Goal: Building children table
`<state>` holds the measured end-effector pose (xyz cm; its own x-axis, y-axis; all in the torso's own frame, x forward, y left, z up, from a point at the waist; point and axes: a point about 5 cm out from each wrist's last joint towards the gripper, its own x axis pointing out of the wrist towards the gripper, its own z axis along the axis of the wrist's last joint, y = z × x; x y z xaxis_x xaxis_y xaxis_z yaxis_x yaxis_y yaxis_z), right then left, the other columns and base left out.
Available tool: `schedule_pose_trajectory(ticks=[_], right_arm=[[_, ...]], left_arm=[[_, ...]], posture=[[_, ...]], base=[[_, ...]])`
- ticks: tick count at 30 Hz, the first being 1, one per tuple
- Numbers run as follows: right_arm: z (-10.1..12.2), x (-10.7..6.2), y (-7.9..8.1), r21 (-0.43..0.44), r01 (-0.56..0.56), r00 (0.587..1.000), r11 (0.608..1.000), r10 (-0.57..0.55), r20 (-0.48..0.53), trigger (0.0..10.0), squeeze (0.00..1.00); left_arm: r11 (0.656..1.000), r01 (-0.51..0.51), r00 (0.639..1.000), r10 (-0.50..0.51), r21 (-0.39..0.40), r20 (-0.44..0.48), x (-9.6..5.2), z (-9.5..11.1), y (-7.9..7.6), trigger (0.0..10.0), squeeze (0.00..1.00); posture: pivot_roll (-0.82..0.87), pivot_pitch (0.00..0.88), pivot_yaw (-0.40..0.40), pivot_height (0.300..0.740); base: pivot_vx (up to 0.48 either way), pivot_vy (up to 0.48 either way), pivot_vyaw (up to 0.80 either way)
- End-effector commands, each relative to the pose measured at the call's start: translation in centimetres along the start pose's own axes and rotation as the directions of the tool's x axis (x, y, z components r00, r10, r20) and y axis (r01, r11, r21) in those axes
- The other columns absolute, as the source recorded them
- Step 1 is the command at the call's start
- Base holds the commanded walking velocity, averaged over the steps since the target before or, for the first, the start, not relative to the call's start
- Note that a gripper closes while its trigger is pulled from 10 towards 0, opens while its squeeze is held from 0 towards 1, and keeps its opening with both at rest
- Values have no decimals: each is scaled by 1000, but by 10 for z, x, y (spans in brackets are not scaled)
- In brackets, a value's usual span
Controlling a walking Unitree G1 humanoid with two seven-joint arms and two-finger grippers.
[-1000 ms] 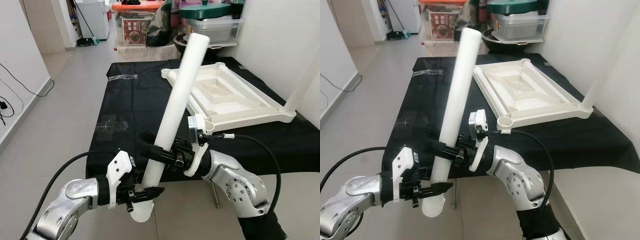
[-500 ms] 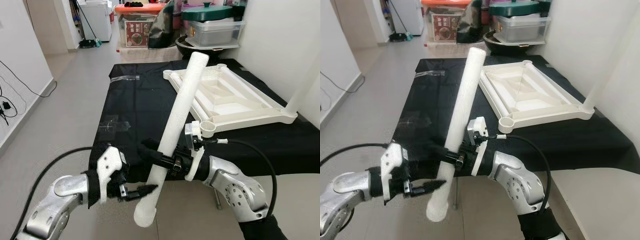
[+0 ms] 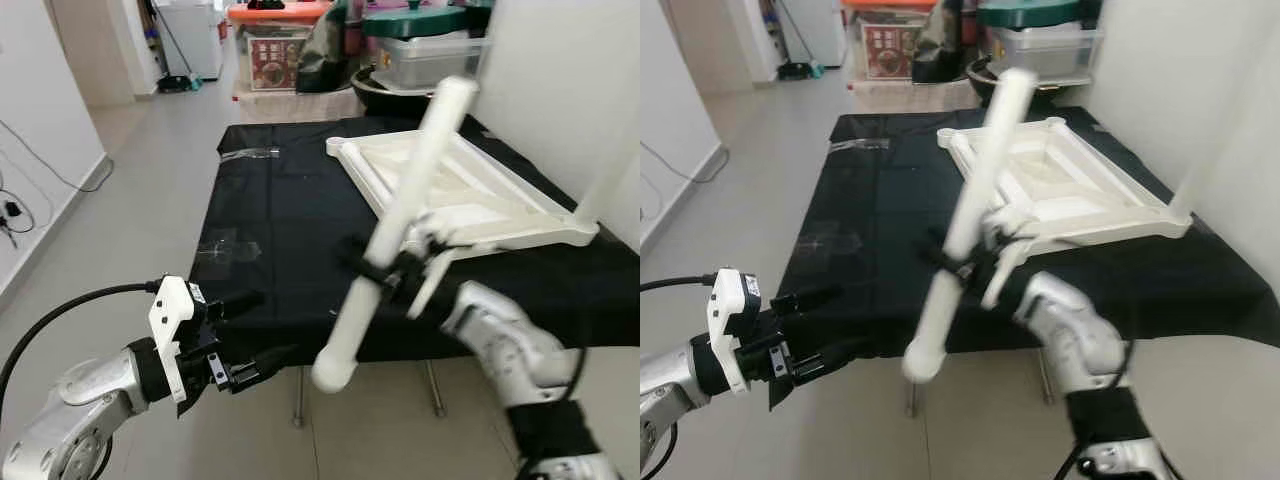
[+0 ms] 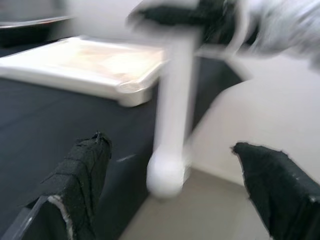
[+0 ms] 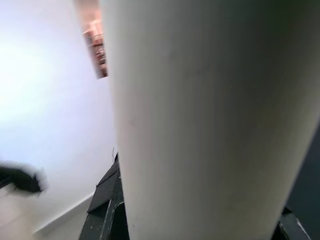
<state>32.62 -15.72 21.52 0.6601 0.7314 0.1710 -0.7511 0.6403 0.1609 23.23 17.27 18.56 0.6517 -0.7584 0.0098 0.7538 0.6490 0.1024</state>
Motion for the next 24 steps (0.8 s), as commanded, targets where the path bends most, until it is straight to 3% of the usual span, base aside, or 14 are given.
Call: schedule_pose_trajectory(ticks=[1,2,3,4,5,8,9,16,24], right_arm=[[21,-2,-7,-34,42,996,999,-39,77,0,0],[21,-2,-7,-34,42,996,999,-39,77,0,0],[39,-2,-12,-42,72,989,997,-66,134,0,0],[39,-2,-12,-42,72,989,997,-66,134,0,0],[62,1,-20,3,128,968,992,-125,217,0,0],[82,4,-27,53,176,940,983,-184,289,0,0],[101,9,-32,113,215,902,970,-242,358,0,0],[102,15,-35,164,252,876,954,-297,380,0,0],[92,19,-33,204,245,880,948,-306,363,0,0]], left_arm=[[991,-130,990,132,30,-51,-5,-10,13,10000,0],[991,-130,990,132,30,-51,-5,-10,13,10000,0],[967,-252,962,254,41,-96,-6,-19,23,10000,0],[967,-252,962,254,41,-96,-6,-19,23,10000,0],[948,-318,941,318,19,-121,-6,-28,25,10000,0],[939,-344,929,341,4,-143,-4,-34,21,10000,0],[940,-341,929,335,-16,-155,-2,-39,14,10000,0],[939,-344,921,337,-2,-197,-7,-45,11,10000,0],[933,-360,908,353,11,-227,-8,-54,10,10000,0]], posture=[[19,0,-10,740],[19,0,-10,740],[20,0,-11,740],[20,0,-11,740],[21,0,-10,740],[23,0,-11,740],[26,0,-15,740],[42,0,-22,740],[35,0,-15,740]], base=[[0,0,0],[0,0,0],[0,0,0],[0,0,0],[0,0,0],[0,0,0],[0,0,0],[0,0,0],[0,0,0]])
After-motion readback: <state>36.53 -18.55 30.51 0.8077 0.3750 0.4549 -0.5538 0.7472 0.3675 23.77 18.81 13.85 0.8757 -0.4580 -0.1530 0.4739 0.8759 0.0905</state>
